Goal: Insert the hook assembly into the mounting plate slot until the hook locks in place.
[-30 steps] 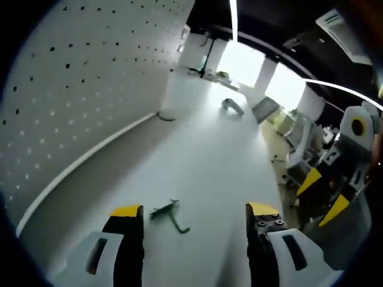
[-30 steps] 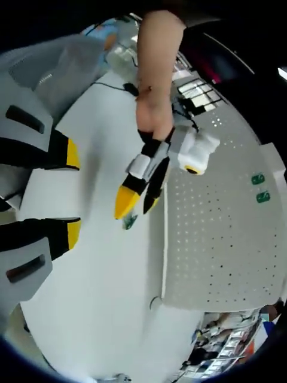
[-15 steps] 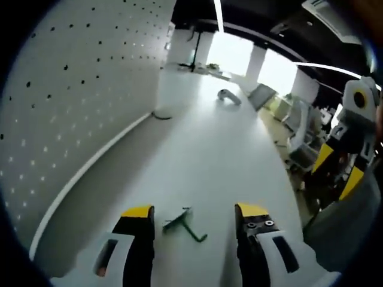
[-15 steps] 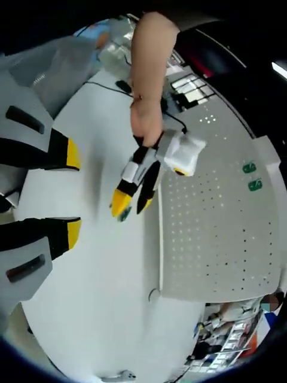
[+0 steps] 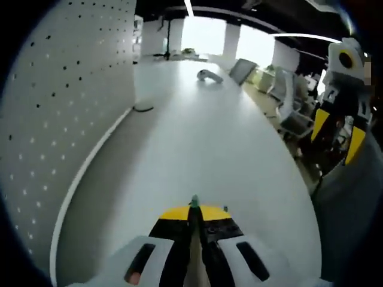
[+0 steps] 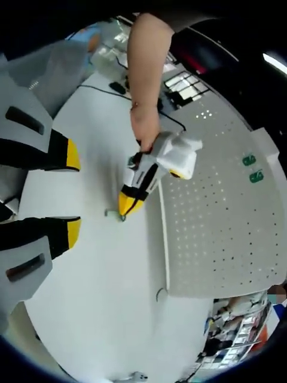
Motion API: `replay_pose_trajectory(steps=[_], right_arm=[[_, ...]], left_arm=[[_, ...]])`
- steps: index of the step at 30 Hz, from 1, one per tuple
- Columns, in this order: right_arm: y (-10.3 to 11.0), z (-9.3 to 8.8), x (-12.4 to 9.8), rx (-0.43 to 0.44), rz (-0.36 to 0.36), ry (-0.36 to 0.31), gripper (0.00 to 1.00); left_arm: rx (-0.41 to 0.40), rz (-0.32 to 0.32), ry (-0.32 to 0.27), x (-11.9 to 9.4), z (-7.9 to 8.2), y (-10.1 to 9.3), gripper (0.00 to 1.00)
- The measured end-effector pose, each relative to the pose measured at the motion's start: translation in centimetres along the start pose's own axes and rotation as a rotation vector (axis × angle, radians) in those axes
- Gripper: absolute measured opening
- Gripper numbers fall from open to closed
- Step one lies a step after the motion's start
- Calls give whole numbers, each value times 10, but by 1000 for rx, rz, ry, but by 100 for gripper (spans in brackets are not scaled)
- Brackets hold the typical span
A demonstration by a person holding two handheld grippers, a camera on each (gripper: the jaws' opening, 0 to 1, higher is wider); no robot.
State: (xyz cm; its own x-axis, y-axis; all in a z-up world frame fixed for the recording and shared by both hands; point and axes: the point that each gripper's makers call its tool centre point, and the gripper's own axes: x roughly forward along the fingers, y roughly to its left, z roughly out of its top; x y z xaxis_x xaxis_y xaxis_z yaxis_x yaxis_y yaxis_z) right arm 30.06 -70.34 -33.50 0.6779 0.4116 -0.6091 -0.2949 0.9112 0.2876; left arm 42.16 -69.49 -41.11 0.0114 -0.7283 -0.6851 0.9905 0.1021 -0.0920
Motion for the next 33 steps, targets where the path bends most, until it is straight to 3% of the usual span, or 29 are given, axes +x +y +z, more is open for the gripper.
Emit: replay_pose_trajectory(steps=[4, 13, 15, 17, 19, 24, 26, 29, 33], right_arm=[[0, -1, 1, 12, 2, 0, 28], [-1, -3, 2, 10, 5, 7, 28], [0, -4, 3, 8, 5, 9, 28], [0, -3, 2, 7, 5, 7, 28], [-1, -2, 1, 9, 4, 6, 28], [-3, -1, -1, 15, -4, 1, 28], [-3, -1, -1, 15, -4, 0, 28], [-3, 1, -1, 12, -2, -3, 28], [-3, 6, -1, 15, -7, -16, 28]], left_arm=[[-16, 6, -1, 0, 0, 2, 5], [98, 25, 54, 2, 0, 2, 3], [88, 39, 49, 2, 2, 5, 2], [66, 47, 52, 2, 2, 9, 1], [-7, 43, 44, 1, 1, 10, 1], [-31, 63, 54, -5, -3, 14, 1], [-97, 74, 21, -10, 3, 15, 1], [-206, 105, -76, -25, 22, 23, 1], [-219, 131, -111, -44, 33, 29, 1]])
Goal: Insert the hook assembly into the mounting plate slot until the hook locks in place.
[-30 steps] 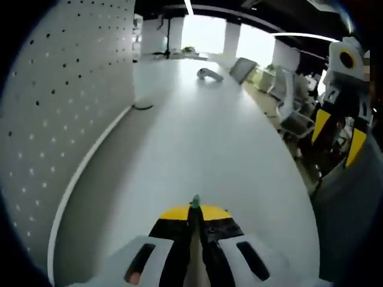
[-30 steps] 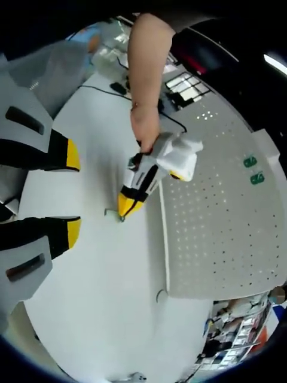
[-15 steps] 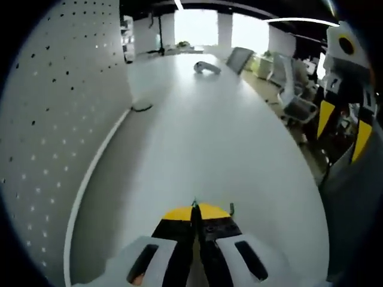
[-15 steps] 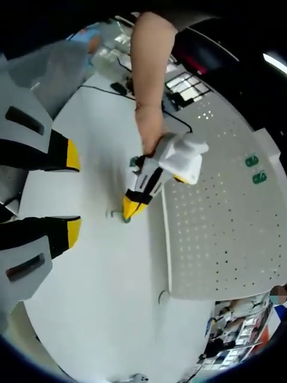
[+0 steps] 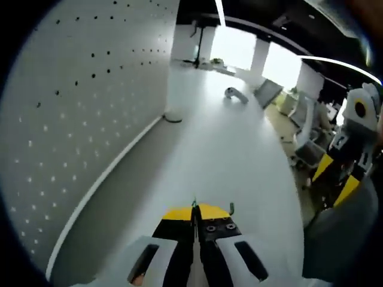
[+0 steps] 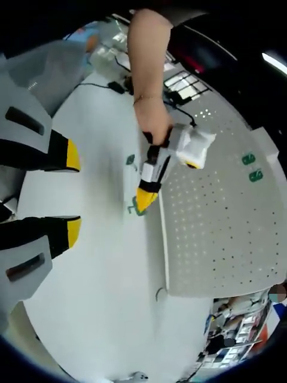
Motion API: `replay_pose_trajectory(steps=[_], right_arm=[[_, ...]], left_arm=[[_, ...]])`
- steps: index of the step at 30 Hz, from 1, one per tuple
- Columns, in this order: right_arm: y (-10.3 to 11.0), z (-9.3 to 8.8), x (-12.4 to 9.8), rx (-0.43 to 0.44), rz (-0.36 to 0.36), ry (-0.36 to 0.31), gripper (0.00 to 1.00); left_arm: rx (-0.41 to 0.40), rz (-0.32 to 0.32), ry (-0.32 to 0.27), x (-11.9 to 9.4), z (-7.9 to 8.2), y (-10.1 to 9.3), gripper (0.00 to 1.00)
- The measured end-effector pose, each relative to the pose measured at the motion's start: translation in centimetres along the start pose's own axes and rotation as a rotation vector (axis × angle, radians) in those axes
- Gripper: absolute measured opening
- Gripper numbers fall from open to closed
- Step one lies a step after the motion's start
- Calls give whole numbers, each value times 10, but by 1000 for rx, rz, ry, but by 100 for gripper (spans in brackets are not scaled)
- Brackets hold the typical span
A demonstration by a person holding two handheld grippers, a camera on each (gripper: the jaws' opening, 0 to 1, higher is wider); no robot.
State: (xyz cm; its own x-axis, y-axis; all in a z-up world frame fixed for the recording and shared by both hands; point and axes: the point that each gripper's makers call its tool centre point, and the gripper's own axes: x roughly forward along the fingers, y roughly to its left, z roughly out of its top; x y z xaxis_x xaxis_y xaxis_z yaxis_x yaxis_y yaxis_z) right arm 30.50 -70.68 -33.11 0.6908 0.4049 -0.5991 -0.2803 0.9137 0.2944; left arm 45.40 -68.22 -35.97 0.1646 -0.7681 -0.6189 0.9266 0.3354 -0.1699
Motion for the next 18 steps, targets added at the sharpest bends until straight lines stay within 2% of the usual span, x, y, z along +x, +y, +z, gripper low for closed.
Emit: replay_pose_trajectory(steps=[4, 6, 11, 18], right_arm=[[3, 6, 0, -22, 8, -12, 28], [5, 8, 0, -31, 13, -16, 28], [12, 14, 0, -61, 34, -21, 28], [28, 26, -3, -115, 69, -48, 28]], left_arm=[[-16, 18, -27, -18, 10, 0, 1], [-36, 25, -71, -31, 21, -4, 1], [-34, 69, -113, -64, 38, -13, 1], [-31, 115, -131, -98, 42, -32, 1]])
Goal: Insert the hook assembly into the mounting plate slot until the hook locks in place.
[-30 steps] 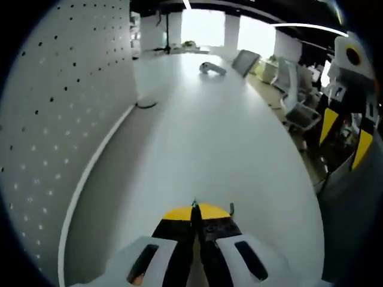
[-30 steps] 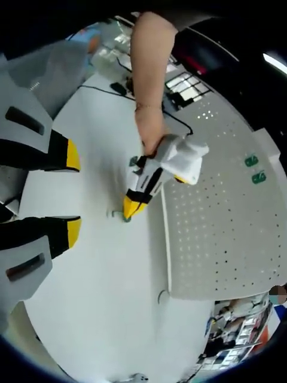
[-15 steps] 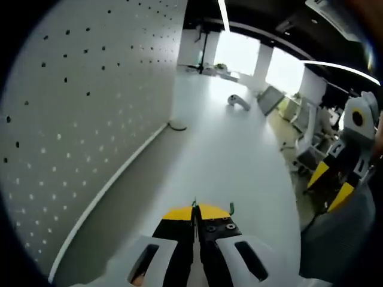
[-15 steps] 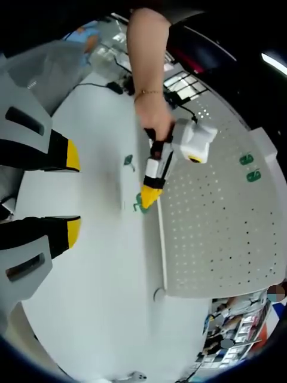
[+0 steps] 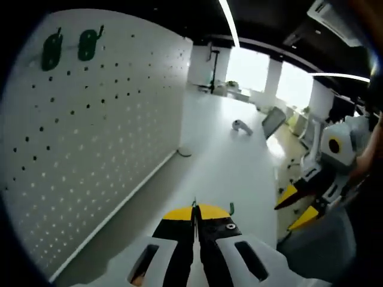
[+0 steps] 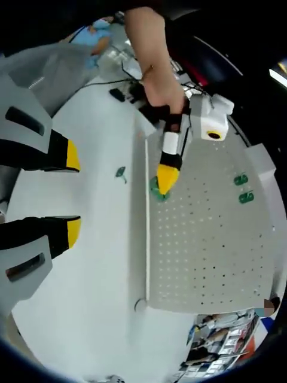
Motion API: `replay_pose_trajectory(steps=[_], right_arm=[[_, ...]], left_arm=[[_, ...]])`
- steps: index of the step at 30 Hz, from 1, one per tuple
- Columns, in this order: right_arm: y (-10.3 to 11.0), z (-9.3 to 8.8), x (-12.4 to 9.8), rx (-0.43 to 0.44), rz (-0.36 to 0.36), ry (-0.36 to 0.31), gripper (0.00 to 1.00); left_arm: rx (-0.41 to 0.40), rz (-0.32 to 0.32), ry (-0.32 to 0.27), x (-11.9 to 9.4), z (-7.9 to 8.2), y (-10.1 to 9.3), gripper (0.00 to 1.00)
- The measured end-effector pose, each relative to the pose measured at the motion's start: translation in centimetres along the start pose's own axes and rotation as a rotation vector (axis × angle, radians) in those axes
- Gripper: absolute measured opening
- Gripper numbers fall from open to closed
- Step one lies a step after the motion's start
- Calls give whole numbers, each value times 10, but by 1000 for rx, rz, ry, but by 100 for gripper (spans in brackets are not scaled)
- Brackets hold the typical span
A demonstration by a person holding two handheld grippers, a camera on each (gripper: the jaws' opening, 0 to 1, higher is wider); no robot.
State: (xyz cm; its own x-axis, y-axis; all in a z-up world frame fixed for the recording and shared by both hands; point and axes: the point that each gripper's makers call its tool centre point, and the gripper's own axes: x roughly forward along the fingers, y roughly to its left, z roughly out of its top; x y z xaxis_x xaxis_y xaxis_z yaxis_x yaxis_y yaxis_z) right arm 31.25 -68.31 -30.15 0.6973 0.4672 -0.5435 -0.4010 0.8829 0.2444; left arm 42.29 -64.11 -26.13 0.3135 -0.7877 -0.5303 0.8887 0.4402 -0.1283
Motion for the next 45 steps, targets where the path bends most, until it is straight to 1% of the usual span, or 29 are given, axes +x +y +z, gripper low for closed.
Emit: replay_pose_trajectory(steps=[1, 3, 5, 6, 9, 12, 13, 15, 18, 20, 22, 24, 25, 26, 27, 28, 30, 35, 40, 42, 45], right_arm=[[0, 1, 0, -6, 0, -1, 28], [-2, 6, -2, -1, -2, -16, 28], [-1, 12, -3, -1, 0, -26, 28], [0, 14, -3, -9, -1, -30, 28], [7, 23, -3, -25, 16, -45, 28], [16, 31, -4, -32, 30, -70, 28], [19, 33, -4, -33, 32, -74, 28], [24, 34, -3, -40, 39, -80, 28], [40, 37, -2, -49, 71, -87, 28], [48, 38, -2, -62, 87, -89, 28], [59, 41, -3, -64, 108, -97, 28], [65, 44, -3, -43, 125, -111, 28], [74, 52, -5, -11, 153, -149, 27], [77, 59, -8, 1, 157, -187, 25], [84, 66, -11, 15, 179, -212, 23], [88, 69, -13, 20, 192, -221, 22], [100, 79, -15, 47, 229, -246, 22], [114, 88, -12, 59, 258, -252, 22], [123, 89, -7, 83, 280, -238, 22], [126, 90, -7, 90, 284, -239, 22], [127, 91, -6, 102, 288, -240, 21]], left_arm=[[-1, 8, -8, -5, 2, -2, 1], [-4, 28, -50, -16, 9, -7, 1], [-18, 33, -100, -26, 16, -12, 1], [-32, 45, -107, -33, 17, -14, 1], [-41, 79, -125, -49, 17, -18, 1], [-66, 101, -146, -62, 16, -23, 1], [-74, 118, -153, -67, 14, -24, 1], [-92, 130, -157, -72, 8, -28, 1], [-121, 148, -152, -81, -5, -36, 1], [-141, 160, -156, -87, -10, -40, 1], [-175, 176, -173, -96, -14, -42, 1], [-225, 200, -194, -104, -19, -42, 1], [-261, 214, -212, -110, -21, -41, 1], [-280, 222, -223, -113, -22, -41, 1], [-306, 234, -234, -119, -25, -38, 1], [-315, 244, -241, -122, -26, -37, 1], [-325, 263, -247, -127, -31, -36, 1], [-346, 277, -282, -134, -31, -42, 1], [-369, 271, -331, -140, -25, -46, 1], [-382, 267, -344, -140, -24, -47, 1], [-386, 263, -347, -139, -25, -48, 1]])
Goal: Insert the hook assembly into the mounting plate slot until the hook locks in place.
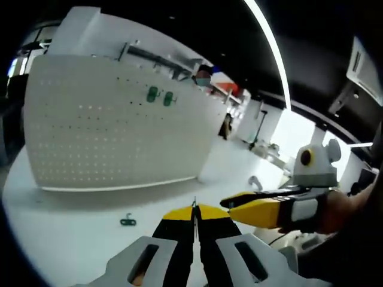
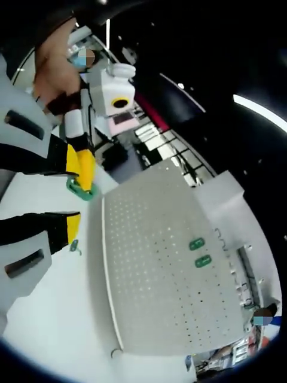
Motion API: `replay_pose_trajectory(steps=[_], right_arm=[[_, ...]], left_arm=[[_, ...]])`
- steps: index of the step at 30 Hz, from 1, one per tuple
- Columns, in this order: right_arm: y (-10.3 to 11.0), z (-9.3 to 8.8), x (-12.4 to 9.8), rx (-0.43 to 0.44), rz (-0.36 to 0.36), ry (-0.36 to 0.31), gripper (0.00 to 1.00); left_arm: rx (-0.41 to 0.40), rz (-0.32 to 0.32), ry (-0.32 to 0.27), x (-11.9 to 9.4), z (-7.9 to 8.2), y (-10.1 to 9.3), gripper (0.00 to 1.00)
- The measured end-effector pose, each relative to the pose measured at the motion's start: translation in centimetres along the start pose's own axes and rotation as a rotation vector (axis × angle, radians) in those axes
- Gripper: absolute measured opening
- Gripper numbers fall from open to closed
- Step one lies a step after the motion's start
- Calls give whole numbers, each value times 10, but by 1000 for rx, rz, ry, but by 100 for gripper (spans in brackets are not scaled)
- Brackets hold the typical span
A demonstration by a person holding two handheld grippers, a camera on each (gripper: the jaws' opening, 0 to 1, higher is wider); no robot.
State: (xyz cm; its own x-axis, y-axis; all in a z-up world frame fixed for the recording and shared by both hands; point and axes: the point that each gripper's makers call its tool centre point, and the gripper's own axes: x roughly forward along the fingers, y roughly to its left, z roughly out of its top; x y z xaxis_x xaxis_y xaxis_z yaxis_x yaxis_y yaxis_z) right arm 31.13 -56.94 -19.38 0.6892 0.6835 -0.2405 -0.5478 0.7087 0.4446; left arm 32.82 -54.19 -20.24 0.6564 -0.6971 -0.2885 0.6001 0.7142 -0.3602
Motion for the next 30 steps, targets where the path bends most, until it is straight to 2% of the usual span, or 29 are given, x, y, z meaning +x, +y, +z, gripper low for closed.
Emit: replay_pose_trajectory(steps=[7, 12, 20, 24, 30], right_arm=[[1, 3, 3, 38, 1, -8, 18], [4, 6, 7, 85, 18, -19, 15], [5, 8, 12, 157, 41, -21, 13], [8, 10, 13, 184, 55, -27, 12], [12, 10, 14, 229, 81, -29, 9]], left_arm=[[-38, -11, -32, -1, 5, -3, 1], [-28, -17, -32, -2, 7, -4, 1], [-41, -14, -86, -5, 15, -8, 1], [-39, -9, -90, -5, 16, -7, 1], [-79, -13, -111, -8, 17, -5, 1]])
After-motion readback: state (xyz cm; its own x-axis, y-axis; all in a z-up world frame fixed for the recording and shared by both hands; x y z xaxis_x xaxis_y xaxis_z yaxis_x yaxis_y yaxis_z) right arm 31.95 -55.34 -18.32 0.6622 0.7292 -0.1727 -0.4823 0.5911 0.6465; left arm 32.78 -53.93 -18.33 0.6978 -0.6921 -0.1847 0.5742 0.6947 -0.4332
